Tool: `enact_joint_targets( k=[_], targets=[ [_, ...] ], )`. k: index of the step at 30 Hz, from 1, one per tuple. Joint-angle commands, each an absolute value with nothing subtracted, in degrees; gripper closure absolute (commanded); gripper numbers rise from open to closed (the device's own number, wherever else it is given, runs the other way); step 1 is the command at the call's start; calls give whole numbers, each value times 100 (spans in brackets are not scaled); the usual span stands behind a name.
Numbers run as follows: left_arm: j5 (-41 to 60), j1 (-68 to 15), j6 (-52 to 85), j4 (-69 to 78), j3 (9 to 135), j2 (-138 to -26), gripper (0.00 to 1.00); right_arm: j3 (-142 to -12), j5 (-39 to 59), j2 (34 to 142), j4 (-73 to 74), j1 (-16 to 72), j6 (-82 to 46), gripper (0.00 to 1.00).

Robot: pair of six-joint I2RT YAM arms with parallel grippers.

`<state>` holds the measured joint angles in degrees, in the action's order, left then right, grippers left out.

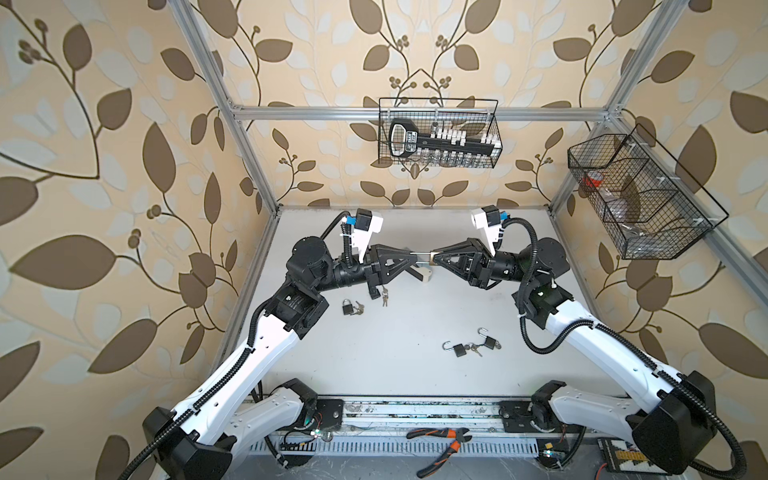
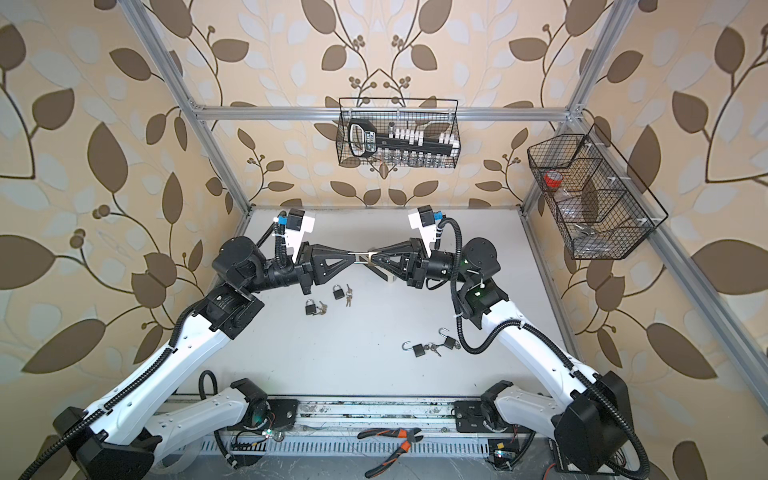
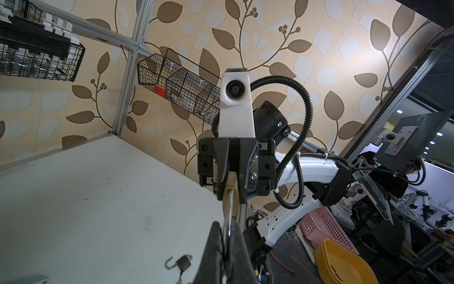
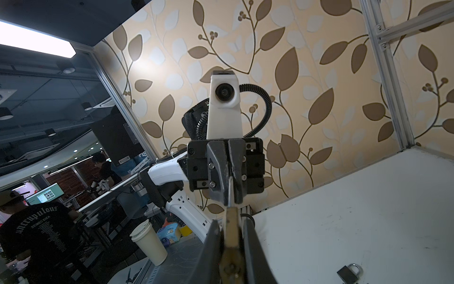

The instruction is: Lock with the key

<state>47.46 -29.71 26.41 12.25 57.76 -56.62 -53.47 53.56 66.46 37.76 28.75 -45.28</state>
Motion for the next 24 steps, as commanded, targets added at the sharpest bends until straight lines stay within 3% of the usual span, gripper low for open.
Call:
enact_joint_targets(
  k=[1, 11, 14, 19, 22, 24],
  targets=[
    [4533, -3017, 2628, 1591, 5848, -5409, 100, -5382, 5293, 6446, 3630, 2889, -4291, 100],
    [5110, -3308, 2520, 1449, 6143, -5719, 100, -5567, 5352, 6436, 3059, 2995, -3853, 100],
    [4978, -3729, 2280, 1225, 6192, -5898, 100, -5831, 5179, 6550, 2549, 3305, -3386, 100],
    [4528, -3752, 2353, 1402, 5921, -5669, 100, -5703, 4957, 6401, 2584, 3318, -3357, 100],
    [4435, -3538, 2319, 1240, 5902, -5473, 100, -5552, 4954, 6155, 2586, 3160, -3391, 78],
    [4554, -3320, 2491, 1344, 5859, -5408, 100, -5416, 4951, 5946, 2586, 3011, -3464, 45]
  ],
)
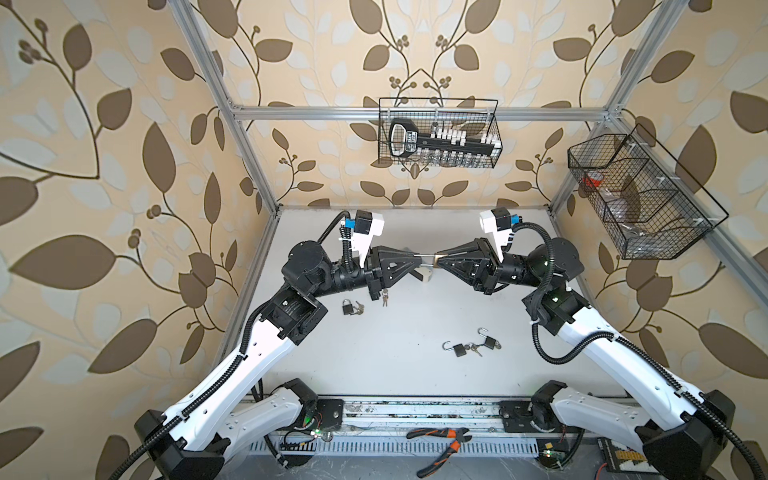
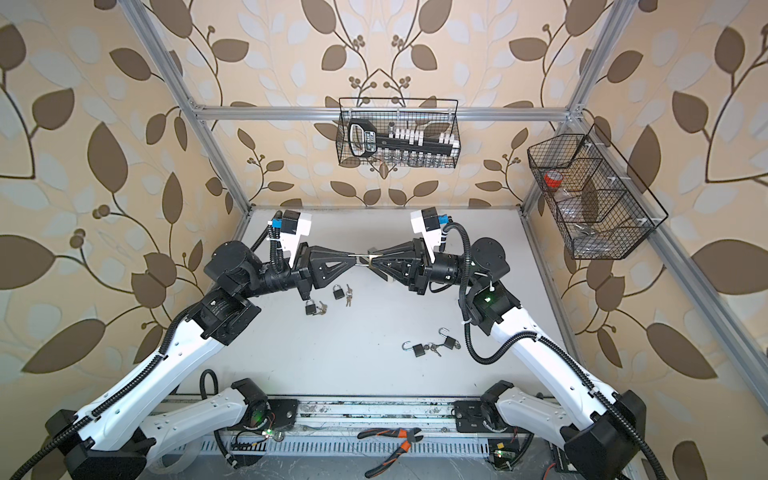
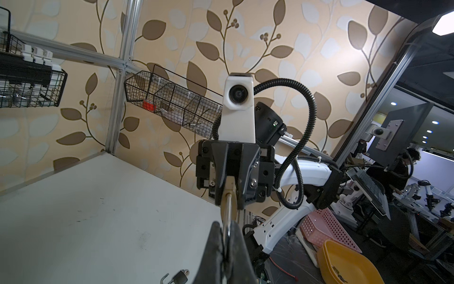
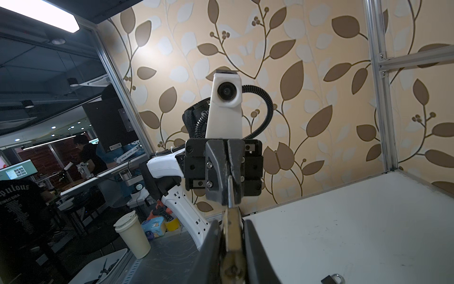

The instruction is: Lock with the key

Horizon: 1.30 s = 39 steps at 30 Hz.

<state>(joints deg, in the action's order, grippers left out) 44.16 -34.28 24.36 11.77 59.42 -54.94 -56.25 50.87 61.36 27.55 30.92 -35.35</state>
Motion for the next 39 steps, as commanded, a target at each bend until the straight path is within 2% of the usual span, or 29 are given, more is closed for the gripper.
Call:
enact_joint_targets(
  k=[1, 3, 8, 18, 31, 35, 37, 39],
  targets=[
    [4605, -3237, 2545, 1390, 5854, -5390, 100, -5351, 4941, 5841, 2585, 2949, -3505, 37],
    [4673, -3093, 2597, 1397, 5854, -5362, 100, -5213, 4915, 5617, 2584, 2766, -3613, 30],
    [4770, -2987, 2604, 1418, 5895, -5349, 100, -4978, 4871, 5277, 2272, 2486, -3737, 31],
    [5212, -2987, 2555, 1342, 6058, -5546, 100, -5319, 5552, 5679, 2448, 2470, -4142, 53],
    [5243, -2988, 2505, 1306, 6099, -5641, 100, -5282, 5605, 5714, 2531, 2468, -4164, 83],
    [5213, -2986, 2420, 1156, 6156, -5685, 100, -5239, 5586, 5707, 2553, 2465, -4175, 88],
    [5148, -2988, 2299, 945, 6228, -5695, 100, -5197, 5557, 5688, 2549, 2469, -4136, 98],
    [5115, -2972, 2205, 787, 6275, -5689, 100, -5152, 5518, 5633, 2525, 2461, -4032, 100]
  ],
)
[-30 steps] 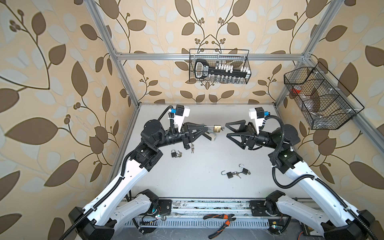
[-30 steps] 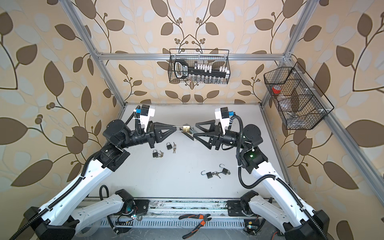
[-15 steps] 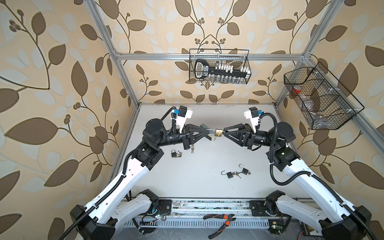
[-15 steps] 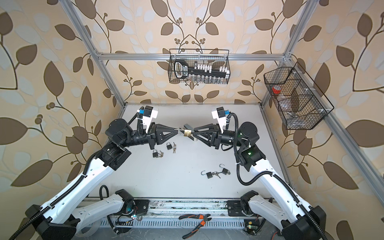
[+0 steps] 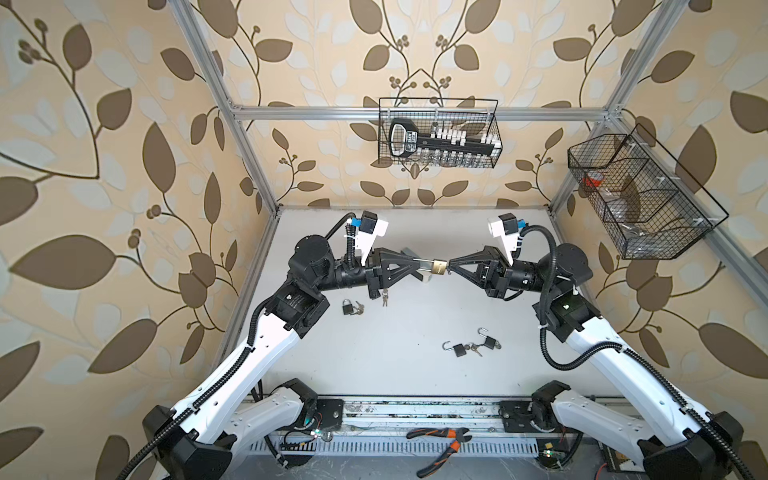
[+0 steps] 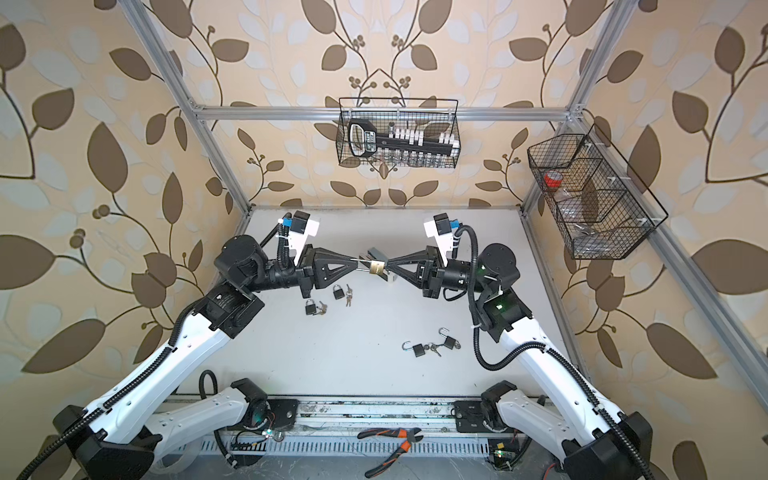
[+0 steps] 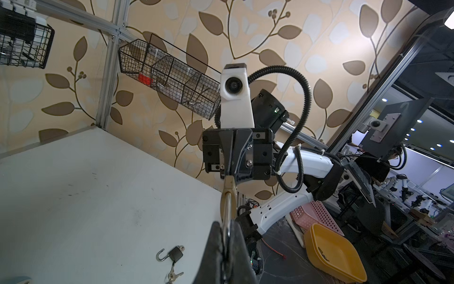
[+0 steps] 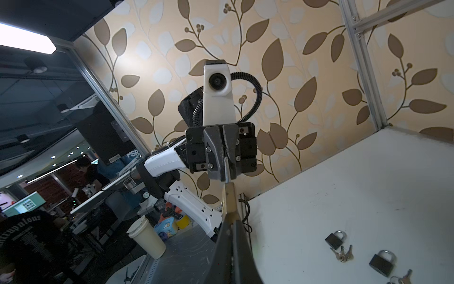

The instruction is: Lock with the key

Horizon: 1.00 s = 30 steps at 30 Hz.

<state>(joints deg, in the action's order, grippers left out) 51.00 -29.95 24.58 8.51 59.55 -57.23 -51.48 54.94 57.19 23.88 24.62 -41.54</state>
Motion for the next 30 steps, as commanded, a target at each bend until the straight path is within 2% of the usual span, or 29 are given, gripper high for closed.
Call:
enact_joint_targets(
  k=[1, 7, 11, 14, 18, 23, 28, 30],
  targets=[
    [5120, -2943, 2191, 748, 6292, -5679, 100, -5122, 5436, 5581, 2447, 2458, -3938, 100],
    [5648, -2066, 2418, 594, 6403, -5531, 100, -4555, 4991, 5021, 2232, 1919, -3681, 100],
    [5849, -1688, 1764, -535, 6773, -5624, 100, -4152, 4722, 4708, 2029, 1381, -3644, 100],
    [5397, -1691, 462, -2665, 7505, -6109, 100, -4322, 3900, 4712, 775, 1373, -2778, 100],
    [4775, -1696, -265, -3898, 7819, -6750, 100, -4272, 3200, 4788, 161, 1387, -2312, 100],
    [4220, -1713, -772, -4394, 7875, -7565, 100, -4127, 3153, 4808, 235, 1385, -2408, 100],
    [4119, -1739, -1327, -4639, 8075, -8642, 100, -4018, 3079, 4974, 370, 1397, -2406, 100],
    [3642, -1741, -1491, -4829, 8219, -9086, 100, -4012, 2942, 5079, 431, 1543, -2302, 100]
  ],
)
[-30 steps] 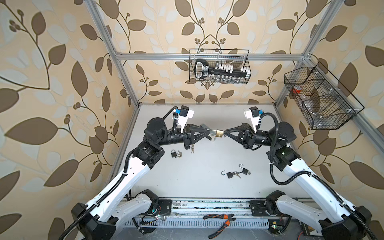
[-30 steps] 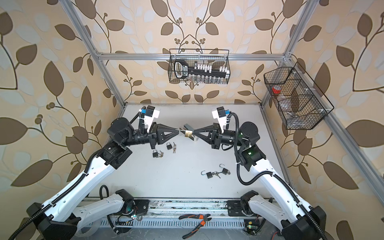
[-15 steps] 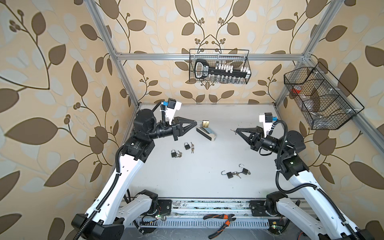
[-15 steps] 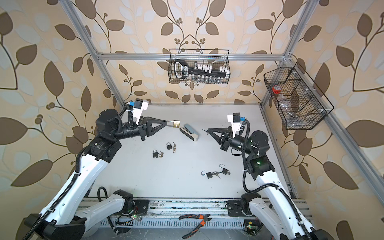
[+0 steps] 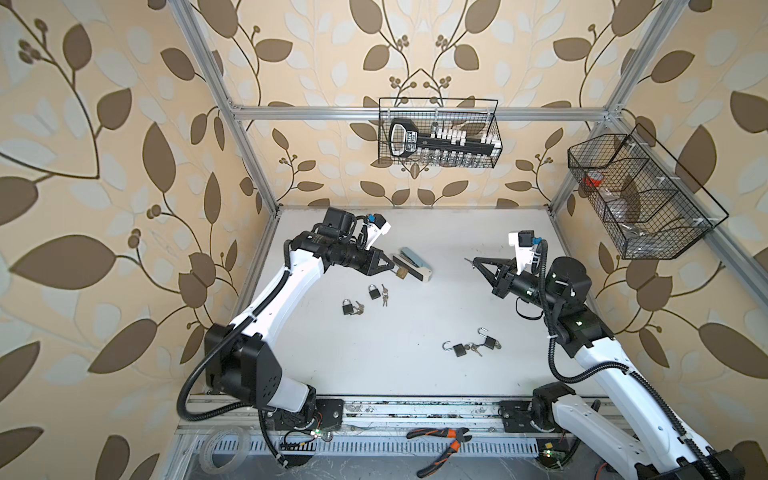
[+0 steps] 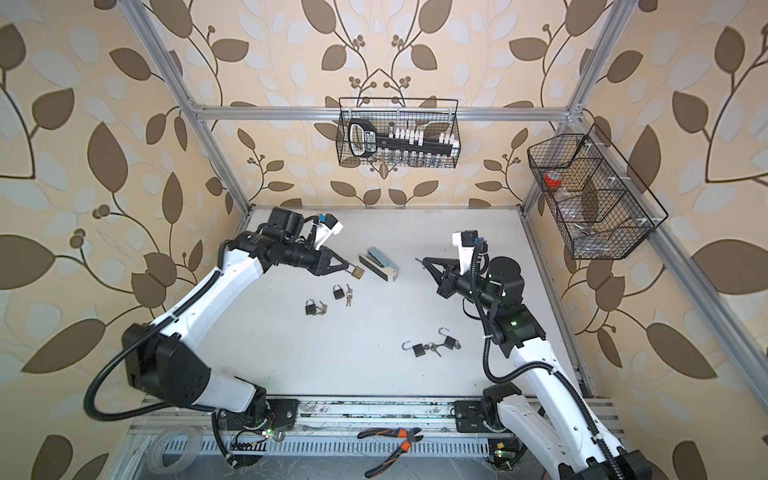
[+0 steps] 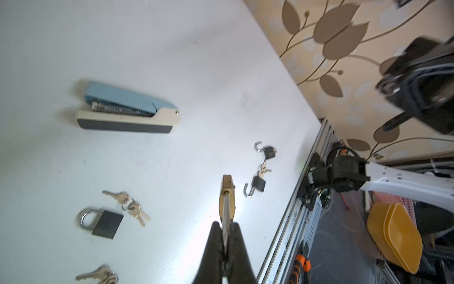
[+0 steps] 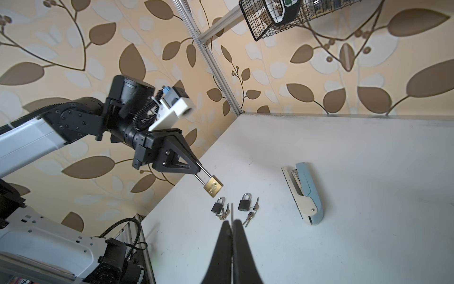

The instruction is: Lock with the key

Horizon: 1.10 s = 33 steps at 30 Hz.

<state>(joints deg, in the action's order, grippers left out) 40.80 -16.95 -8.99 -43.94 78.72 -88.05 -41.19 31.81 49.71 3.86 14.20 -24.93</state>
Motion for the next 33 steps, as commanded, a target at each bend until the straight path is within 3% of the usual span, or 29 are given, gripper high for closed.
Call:
enact_joint_targets(
  k=[1, 4, 8, 19, 33],
  targets=[
    [3630, -1740, -1657, -4940, 8277, -9260, 100, -4019, 2802, 5112, 421, 1662, -2231, 100],
    [3741, -1766, -1819, -5227, 8662, -9966, 100, -4078, 2075, 5243, 312, 2326, -1861, 100],
    [3973, -1827, -2133, -5282, 8990, -10610, 100, -4041, 2010, 5405, 461, 2714, -1873, 100],
    [3845, -1837, -2989, -6147, 10226, -12038, 100, -3933, 1986, 5310, 353, 2778, -1879, 100],
    [3739, -1754, -3428, -6657, 10959, -12833, 100, -3926, 2023, 5289, 212, 2778, -1973, 100]
  ],
)
